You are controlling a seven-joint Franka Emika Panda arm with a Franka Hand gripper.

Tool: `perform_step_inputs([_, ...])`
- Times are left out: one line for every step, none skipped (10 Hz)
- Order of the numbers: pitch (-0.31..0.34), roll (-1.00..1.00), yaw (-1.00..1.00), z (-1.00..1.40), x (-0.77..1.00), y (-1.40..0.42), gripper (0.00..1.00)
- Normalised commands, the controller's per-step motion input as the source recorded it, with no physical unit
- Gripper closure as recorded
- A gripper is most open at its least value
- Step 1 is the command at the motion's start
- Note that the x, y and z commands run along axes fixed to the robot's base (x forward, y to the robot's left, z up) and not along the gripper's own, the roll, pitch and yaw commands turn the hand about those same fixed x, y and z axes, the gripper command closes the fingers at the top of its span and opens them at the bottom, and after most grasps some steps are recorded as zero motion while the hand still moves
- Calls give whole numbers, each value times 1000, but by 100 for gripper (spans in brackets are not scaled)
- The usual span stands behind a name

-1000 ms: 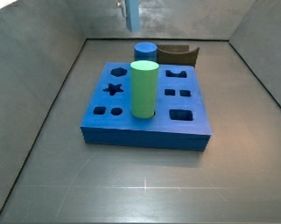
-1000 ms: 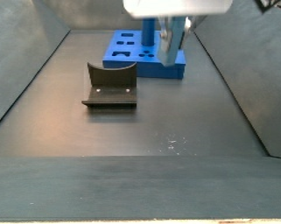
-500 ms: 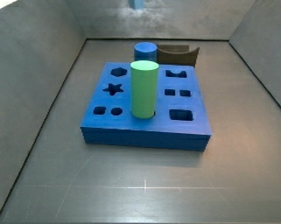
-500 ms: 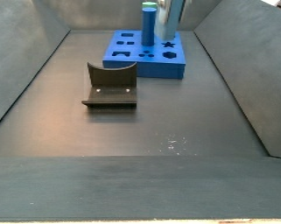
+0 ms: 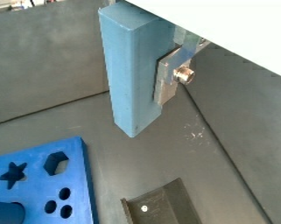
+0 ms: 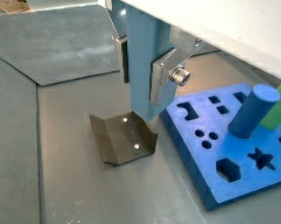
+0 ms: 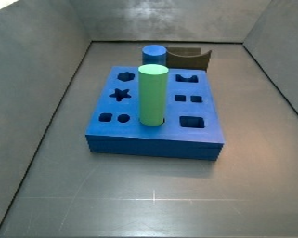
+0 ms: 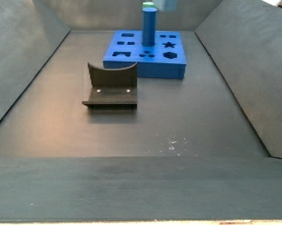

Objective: Pick up the rectangle object. Move to above the board. Insert the rectangle object.
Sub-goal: Move to above the board.

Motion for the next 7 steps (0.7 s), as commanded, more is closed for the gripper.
perform_step_inputs([178,121,31,1000,59,25,100])
perform_step_inputs([172,118,30,1000,55,24,100])
perform_step_inputs([171,94,23,1000,52,20,100])
perform_step_inputs([171,85,22,1000,49,18,100])
perform_step_inputs([166,86,23,1000,46,18,100])
perform_step_inputs([169,82,25,1000,41,14,100])
perform_step_inputs([170,83,28,1000,38,12,100])
